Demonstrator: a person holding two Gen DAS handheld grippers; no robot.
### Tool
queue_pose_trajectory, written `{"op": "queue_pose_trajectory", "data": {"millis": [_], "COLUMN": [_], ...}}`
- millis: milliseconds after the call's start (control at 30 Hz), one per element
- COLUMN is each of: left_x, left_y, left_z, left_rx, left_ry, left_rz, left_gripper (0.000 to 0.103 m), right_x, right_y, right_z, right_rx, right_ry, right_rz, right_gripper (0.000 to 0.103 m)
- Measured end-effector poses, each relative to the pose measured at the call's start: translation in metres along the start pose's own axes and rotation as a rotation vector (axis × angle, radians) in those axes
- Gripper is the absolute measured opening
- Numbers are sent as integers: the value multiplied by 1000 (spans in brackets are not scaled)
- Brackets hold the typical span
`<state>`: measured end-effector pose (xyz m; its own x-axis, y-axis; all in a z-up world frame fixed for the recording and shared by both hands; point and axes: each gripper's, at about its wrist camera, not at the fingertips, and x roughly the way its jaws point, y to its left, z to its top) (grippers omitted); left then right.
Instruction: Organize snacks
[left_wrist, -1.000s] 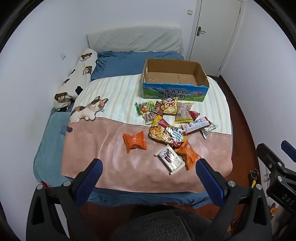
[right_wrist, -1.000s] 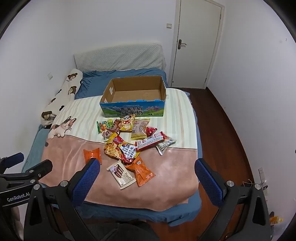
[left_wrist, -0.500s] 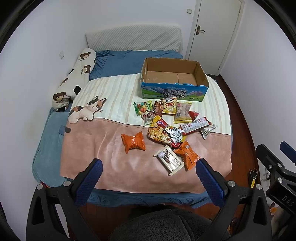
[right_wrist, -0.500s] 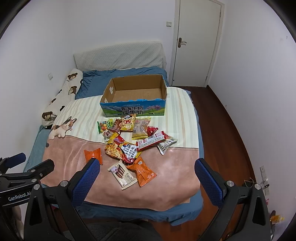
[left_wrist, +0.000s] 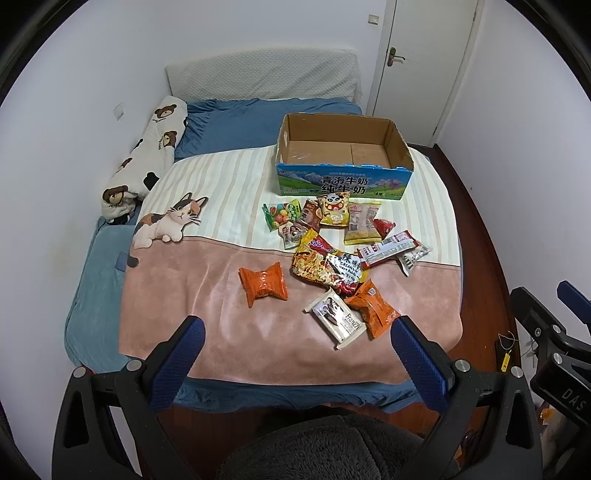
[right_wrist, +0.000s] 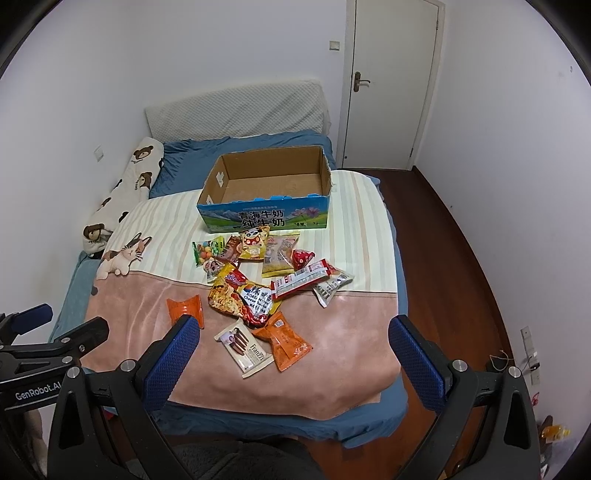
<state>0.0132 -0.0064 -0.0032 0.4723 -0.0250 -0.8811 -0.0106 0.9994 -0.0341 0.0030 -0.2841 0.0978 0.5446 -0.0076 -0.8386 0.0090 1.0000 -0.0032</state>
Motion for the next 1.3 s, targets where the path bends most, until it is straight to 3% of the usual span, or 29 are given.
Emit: {"op": "queue_pose_trajectory", "data": {"millis": [1300], "left_x": [-13], "left_y": [5], "left_z": [6], "left_rx": [-3], "left_ry": [-29], "left_rz": [-5], "left_gripper": [103], "right_x": [-9], "right_y": [7], "right_z": [2], "right_rx": [4], "right_ry": [-17], "right_rz": [21], "right_gripper": [103]}}
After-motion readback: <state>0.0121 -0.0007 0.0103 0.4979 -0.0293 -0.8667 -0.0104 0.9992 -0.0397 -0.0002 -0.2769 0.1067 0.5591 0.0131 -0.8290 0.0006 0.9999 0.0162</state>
